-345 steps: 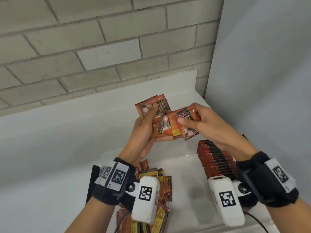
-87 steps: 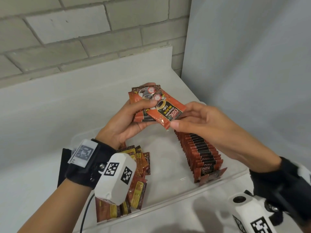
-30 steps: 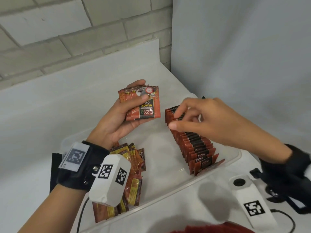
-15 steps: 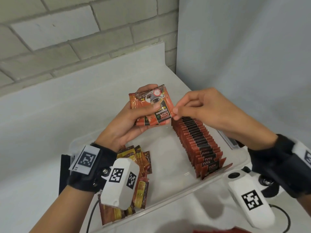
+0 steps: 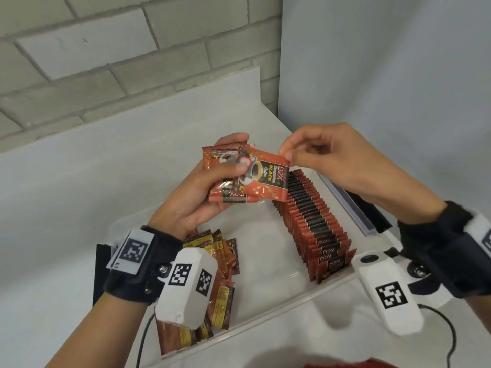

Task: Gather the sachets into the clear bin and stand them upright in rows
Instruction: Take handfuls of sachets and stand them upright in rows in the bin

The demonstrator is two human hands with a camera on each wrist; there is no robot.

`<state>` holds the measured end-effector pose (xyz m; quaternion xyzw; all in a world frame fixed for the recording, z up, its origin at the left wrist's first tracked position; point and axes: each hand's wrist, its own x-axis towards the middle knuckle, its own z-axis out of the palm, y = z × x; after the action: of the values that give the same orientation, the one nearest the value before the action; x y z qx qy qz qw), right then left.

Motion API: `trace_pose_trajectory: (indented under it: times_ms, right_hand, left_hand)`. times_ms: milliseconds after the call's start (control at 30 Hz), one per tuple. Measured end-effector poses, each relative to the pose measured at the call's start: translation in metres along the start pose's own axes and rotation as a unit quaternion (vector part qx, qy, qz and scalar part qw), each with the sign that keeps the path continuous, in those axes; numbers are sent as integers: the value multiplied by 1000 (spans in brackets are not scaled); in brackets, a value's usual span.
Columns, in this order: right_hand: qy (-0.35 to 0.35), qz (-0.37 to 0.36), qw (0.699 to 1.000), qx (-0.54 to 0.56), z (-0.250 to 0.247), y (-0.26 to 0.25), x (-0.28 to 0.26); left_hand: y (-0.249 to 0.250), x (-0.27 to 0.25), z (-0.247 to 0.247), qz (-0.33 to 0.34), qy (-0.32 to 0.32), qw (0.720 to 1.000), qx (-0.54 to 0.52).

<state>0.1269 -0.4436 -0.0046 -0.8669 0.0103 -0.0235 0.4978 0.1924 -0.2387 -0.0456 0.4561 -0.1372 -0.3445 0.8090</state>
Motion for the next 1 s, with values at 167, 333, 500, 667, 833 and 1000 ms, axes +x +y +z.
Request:
trace_pose_trajectory:
  times_ms: [167, 333, 500, 667, 833, 1000]
  right_hand:
    - [-2, 64, 994, 93, 1, 0, -7]
    - [-72, 99, 976, 179, 9, 10, -18]
    - [-35, 104, 969, 223, 7, 18, -21]
    - [-40, 64, 989, 127, -22, 23, -38]
    - [-189, 16, 976, -104, -44, 23, -64]
    - [-243, -31, 918, -311, -40, 32, -75]
  left_hand:
    - [-2, 2, -1, 21, 15, 1000, -3]
    - [-2, 3, 0, 35, 23, 999, -7]
    - [-4, 3, -1, 30, 8, 1000, 0]
    - [-3, 3, -4, 28, 10, 999, -21]
    - [-1, 3, -6, 27, 14, 999, -14]
    - [-2, 3, -6, 18, 23, 1000, -6]
